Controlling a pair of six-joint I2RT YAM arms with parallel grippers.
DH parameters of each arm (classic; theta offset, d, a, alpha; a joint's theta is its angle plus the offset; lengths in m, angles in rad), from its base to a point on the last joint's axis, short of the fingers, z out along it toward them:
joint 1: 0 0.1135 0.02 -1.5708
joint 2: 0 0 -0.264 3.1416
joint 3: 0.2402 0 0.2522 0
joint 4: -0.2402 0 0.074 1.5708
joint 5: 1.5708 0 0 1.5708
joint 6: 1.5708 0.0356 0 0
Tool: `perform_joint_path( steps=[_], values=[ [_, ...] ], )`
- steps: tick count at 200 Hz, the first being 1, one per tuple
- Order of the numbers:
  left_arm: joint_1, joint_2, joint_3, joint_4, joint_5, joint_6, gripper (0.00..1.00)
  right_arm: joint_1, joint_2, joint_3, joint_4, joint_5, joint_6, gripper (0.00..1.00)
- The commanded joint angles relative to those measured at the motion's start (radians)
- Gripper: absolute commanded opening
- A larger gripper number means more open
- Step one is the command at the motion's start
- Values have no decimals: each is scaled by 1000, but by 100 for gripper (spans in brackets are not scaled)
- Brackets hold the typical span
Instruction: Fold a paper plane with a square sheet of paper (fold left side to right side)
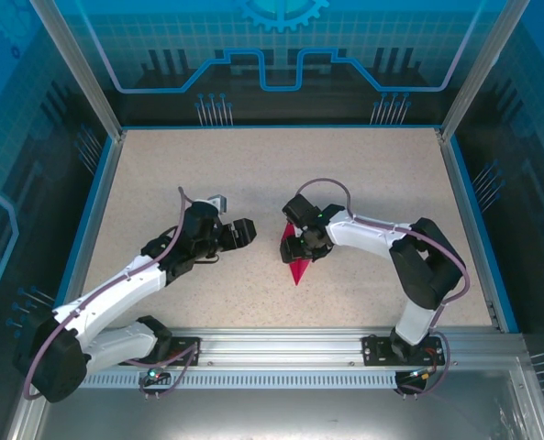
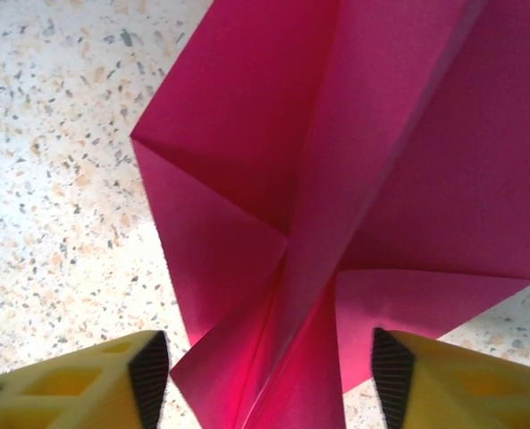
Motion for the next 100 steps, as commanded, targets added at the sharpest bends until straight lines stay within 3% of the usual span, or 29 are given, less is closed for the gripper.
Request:
perform_joint_path(
  steps=[1, 43, 100],
  values=[
    [7, -16, -14, -5, -20, 27, 80, 16, 10, 16, -40, 27, 6, 52],
    [7, -11, -14, -6, -19, 26, 80, 16, 10, 9, -40, 25, 8, 35],
    [7, -15, -10, -10, -18, 26, 81, 17, 54, -18, 32, -37, 40, 22]
  ],
)
